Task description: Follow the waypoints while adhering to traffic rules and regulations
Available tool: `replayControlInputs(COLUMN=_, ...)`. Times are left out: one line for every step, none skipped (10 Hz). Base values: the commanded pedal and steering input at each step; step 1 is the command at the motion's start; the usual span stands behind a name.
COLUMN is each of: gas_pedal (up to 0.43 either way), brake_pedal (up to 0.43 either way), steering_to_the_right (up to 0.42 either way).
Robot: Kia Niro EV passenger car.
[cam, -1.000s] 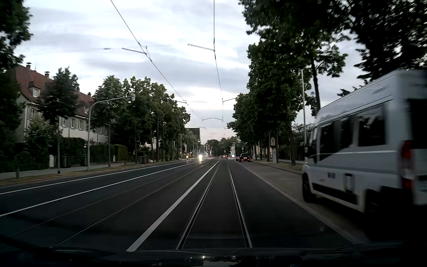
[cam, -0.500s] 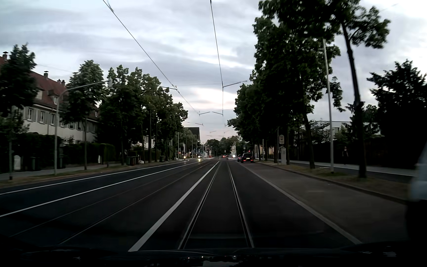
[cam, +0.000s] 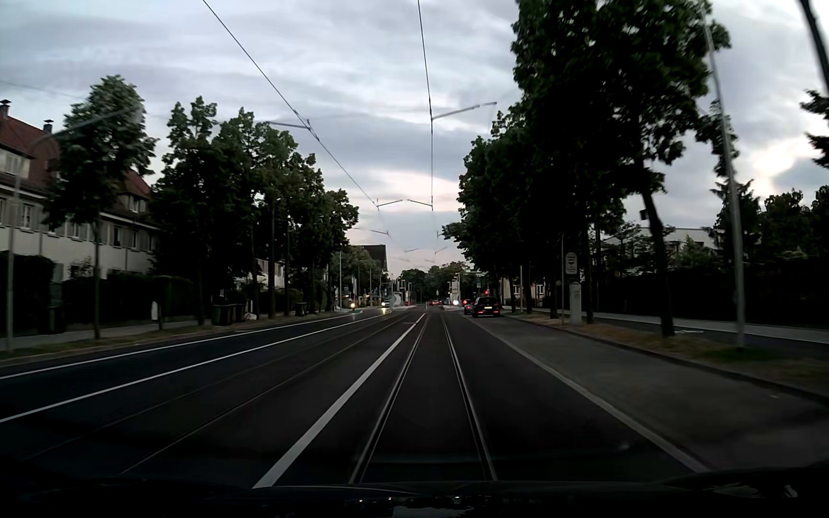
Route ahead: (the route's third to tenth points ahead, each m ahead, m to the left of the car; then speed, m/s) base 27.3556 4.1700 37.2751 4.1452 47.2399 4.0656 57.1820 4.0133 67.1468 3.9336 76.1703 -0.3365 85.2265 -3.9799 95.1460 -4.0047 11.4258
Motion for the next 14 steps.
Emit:
replayControlInputs(gas_pedal=0.150, brake_pedal=0.000, steering_to_the_right=0.000)
replayControlInputs(gas_pedal=0.138, brake_pedal=0.000, steering_to_the_right=0.002)
replayControlInputs(gas_pedal=0.130, brake_pedal=0.000, steering_to_the_right=0.002)
replayControlInputs(gas_pedal=0.130, brake_pedal=0.000, steering_to_the_right=0.002)
replayControlInputs(gas_pedal=0.118, brake_pedal=0.000, steering_to_the_right=0.002)
replayControlInputs(gas_pedal=0.067, brake_pedal=0.000, steering_to_the_right=0.002)
replayControlInputs(gas_pedal=0.000, brake_pedal=0.000, steering_to_the_right=0.001)
replayControlInputs(gas_pedal=0.000, brake_pedal=0.000, steering_to_the_right=0.001)
replayControlInputs(gas_pedal=0.000, brake_pedal=0.000, steering_to_the_right=0.001)
replayControlInputs(gas_pedal=0.000, brake_pedal=0.000, steering_to_the_right=0.001)
replayControlInputs(gas_pedal=0.000, brake_pedal=0.000, steering_to_the_right=0.001)
replayControlInputs(gas_pedal=0.000, brake_pedal=0.000, steering_to_the_right=0.001)
replayControlInputs(gas_pedal=0.000, brake_pedal=0.000, steering_to_the_right=0.000)
replayControlInputs(gas_pedal=0.000, brake_pedal=0.000, steering_to_the_right=0.001)
